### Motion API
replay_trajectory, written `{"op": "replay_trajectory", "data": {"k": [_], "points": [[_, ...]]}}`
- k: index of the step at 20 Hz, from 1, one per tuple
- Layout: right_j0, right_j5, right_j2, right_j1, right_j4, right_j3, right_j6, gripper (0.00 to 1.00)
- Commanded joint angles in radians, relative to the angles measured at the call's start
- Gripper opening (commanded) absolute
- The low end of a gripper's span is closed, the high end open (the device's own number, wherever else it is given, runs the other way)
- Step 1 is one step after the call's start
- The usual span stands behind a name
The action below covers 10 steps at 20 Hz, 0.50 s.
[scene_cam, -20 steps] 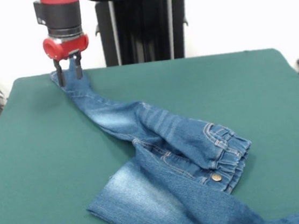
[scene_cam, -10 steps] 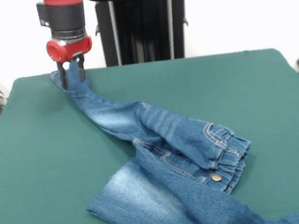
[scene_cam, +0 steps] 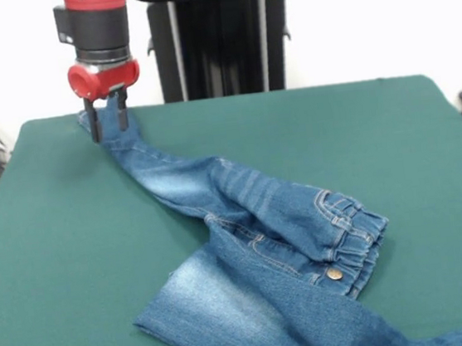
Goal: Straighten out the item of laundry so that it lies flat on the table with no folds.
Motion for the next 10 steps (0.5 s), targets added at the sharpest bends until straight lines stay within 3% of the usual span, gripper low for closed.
{"op": "replay_trajectory", "data": {"k": [1,10], "points": [[0.027,0.025,0.027,0.085,-0.035,-0.088,-0.003,1.0],[0.002,0.05,0.044,0.101,-0.02,-0.071,-0.046,1.0]]}}
